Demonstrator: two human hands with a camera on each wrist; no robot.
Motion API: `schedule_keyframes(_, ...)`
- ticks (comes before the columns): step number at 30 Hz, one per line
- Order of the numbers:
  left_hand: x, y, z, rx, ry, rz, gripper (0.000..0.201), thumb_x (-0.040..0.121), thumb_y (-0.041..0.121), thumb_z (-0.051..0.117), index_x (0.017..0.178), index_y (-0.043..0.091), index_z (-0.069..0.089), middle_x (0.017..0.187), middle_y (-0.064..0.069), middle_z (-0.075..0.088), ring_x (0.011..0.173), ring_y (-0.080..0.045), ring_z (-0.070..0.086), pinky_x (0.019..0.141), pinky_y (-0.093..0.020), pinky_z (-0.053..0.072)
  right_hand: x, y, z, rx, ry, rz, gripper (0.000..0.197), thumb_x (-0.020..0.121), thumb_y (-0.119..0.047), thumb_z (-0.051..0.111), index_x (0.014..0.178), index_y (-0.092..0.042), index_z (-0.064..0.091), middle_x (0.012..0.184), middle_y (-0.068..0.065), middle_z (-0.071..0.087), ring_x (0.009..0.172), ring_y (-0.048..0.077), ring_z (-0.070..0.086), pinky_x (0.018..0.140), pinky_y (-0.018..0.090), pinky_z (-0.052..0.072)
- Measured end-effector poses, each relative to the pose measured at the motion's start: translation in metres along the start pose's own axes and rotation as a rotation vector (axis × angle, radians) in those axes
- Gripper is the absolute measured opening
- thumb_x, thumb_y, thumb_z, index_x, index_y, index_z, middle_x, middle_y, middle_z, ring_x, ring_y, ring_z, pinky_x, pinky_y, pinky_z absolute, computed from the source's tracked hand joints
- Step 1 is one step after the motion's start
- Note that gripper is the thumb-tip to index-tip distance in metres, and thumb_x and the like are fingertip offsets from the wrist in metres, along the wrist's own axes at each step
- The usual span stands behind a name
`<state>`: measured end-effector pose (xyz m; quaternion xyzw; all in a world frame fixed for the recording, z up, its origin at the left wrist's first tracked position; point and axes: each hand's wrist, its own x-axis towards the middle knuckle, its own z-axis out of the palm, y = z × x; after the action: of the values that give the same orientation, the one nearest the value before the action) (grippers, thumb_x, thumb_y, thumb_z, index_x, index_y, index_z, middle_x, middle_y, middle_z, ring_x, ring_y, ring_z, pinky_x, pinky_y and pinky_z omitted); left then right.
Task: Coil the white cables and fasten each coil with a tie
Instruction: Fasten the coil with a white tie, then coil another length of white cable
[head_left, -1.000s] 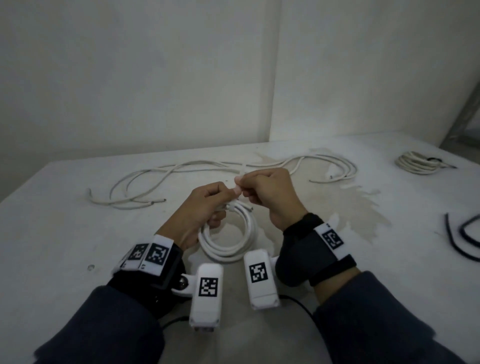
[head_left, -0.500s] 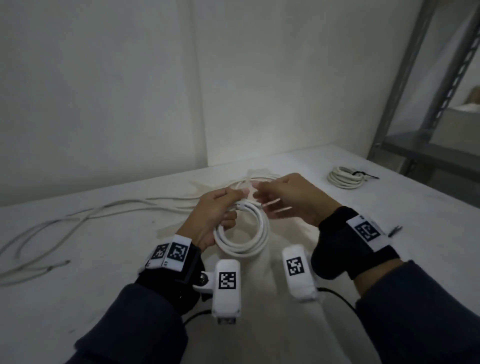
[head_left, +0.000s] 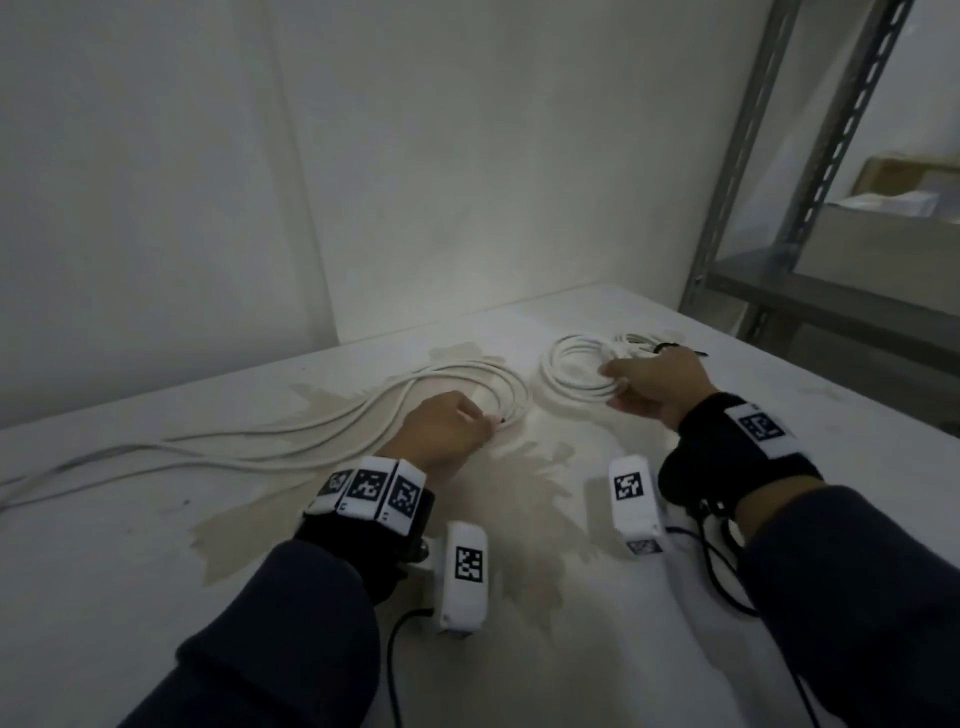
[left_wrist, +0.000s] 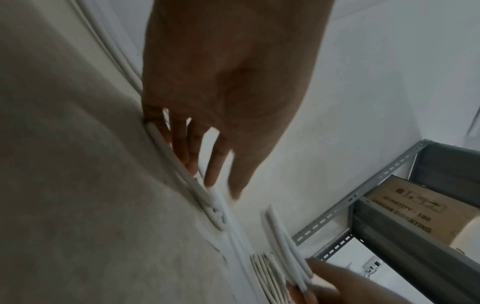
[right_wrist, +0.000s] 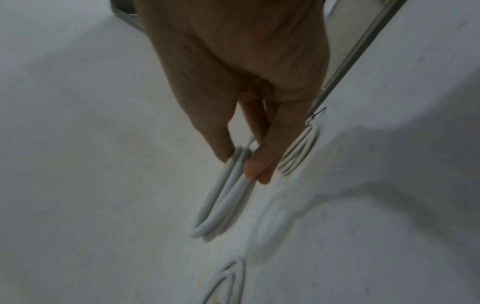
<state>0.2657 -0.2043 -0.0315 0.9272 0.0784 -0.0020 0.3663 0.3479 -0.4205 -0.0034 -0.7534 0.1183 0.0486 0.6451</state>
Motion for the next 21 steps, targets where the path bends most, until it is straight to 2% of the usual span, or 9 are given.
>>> schedule_keyframes(2,-0.003,-0.01,-0.007,0.08,-0.033,0.023,0.024,0.081,0.026,0.072,0.103,0.018,0.066,0.092,0.003,0.057,0.088,-0.015,0.056,0.07,-0.021,0.039,0.025,0.008,-0.007,-0.012,0.054,0.038,0.018,0.079,-0.002,0.073,0.092,-0.003,0.06,0.081,0.015,0.063,0.066,0.024,0.063,0.054,0.034,0.06)
schedule_keyframes(4,-0.003,-0.017,-0.012,0.103,-0.029,0.054,0.018,0.079,0.021,0.074,0.095,0.02,0.067,0.083,0.005,0.056,0.079,-0.012,0.053,0.064,-0.02,0.036,0.043,0.018,-0.011,-0.168,0.059,0.025,0.017,0.077,-0.008,0.072,0.09,-0.009,0.061,0.093,0.016,0.067,0.081,0.03,0.069,0.07,0.044,0.061)
schedule_keyframes(9,0.003,-0.018,-0.017,0.143,0.035,0.118,0.015,0.085,0.02,0.065,0.1,0.022,0.065,0.079,0.007,0.054,0.081,-0.014,0.053,0.069,-0.019,0.035,0.056,0.028,0.001,-0.209,0.014,-0.003,0.028,0.078,-0.011,0.073,0.102,-0.005,0.062,0.099,0.017,0.066,0.09,0.032,0.069,0.075,0.042,0.06)
schedule_keyframes(13,0.006,-0.017,-0.02,-0.231,0.206,0.105,0.01,0.09,0.014,0.061,0.099,0.017,0.063,0.078,0.004,0.058,0.075,-0.019,0.057,0.078,-0.034,0.052,0.048,0.015,0.014,-0.257,0.012,0.0,0.046,0.083,-0.023,0.066,0.12,0.003,0.057,0.102,0.018,0.064,0.099,0.036,0.065,0.088,0.049,0.055)
schedule_keyframes(15,0.001,-0.018,-0.023,-0.441,0.301,0.119,0.009,0.089,0.01,0.064,0.096,0.014,0.061,0.08,0.001,0.059,0.072,-0.018,0.06,0.081,-0.044,0.057,0.038,0.002,0.025,-0.527,0.108,0.022,0.067,0.085,-0.037,0.06,0.136,0.002,0.041,0.128,0.024,0.051,0.119,0.041,0.049,0.103,0.051,0.042)
schedule_keyframes(17,-0.006,-0.018,-0.027,-0.495,0.359,0.21,0.013,0.085,0.008,0.068,0.091,0.016,0.06,0.081,0.003,0.06,0.061,-0.007,0.059,0.077,-0.04,0.059,0.013,-0.014,0.042,-0.657,0.274,-0.088,0.076,0.084,-0.043,0.059,0.141,-0.002,0.031,0.143,0.027,0.035,0.13,0.042,0.036,0.107,0.047,0.033)
schedule_keyframes(18,-0.01,-0.017,-0.029,-0.46,0.355,0.272,0.016,0.083,0.008,0.071,0.088,0.019,0.06,0.08,0.004,0.061,0.056,-0.001,0.057,0.072,-0.032,0.058,-0.001,-0.022,0.052,-0.565,0.244,-0.179,0.072,0.085,-0.045,0.059,0.137,-0.001,0.038,0.137,0.025,0.043,0.124,0.039,0.043,0.102,0.045,0.036)
schedule_keyframes(19,-0.016,-0.015,-0.031,-0.392,0.323,0.32,0.02,0.08,0.009,0.074,0.084,0.022,0.059,0.079,0.006,0.062,0.053,0.002,0.055,0.066,-0.024,0.055,-0.013,-0.029,0.062,-0.406,0.101,-0.245,0.066,0.086,-0.047,0.059,0.13,0.001,0.047,0.123,0.019,0.055,0.112,0.035,0.053,0.094,0.041,0.042)
schedule_keyframes(21,-0.029,-0.008,-0.034,-0.217,0.215,0.381,0.024,0.075,0.009,0.078,0.079,0.022,0.059,0.077,0.009,0.063,0.053,0.004,0.056,0.058,-0.013,0.047,-0.042,-0.04,0.084,-0.068,-0.311,-0.19,0.055,0.089,-0.047,0.059,0.116,0.001,0.057,0.097,0.01,0.064,0.086,0.027,0.063,0.076,0.034,0.049)
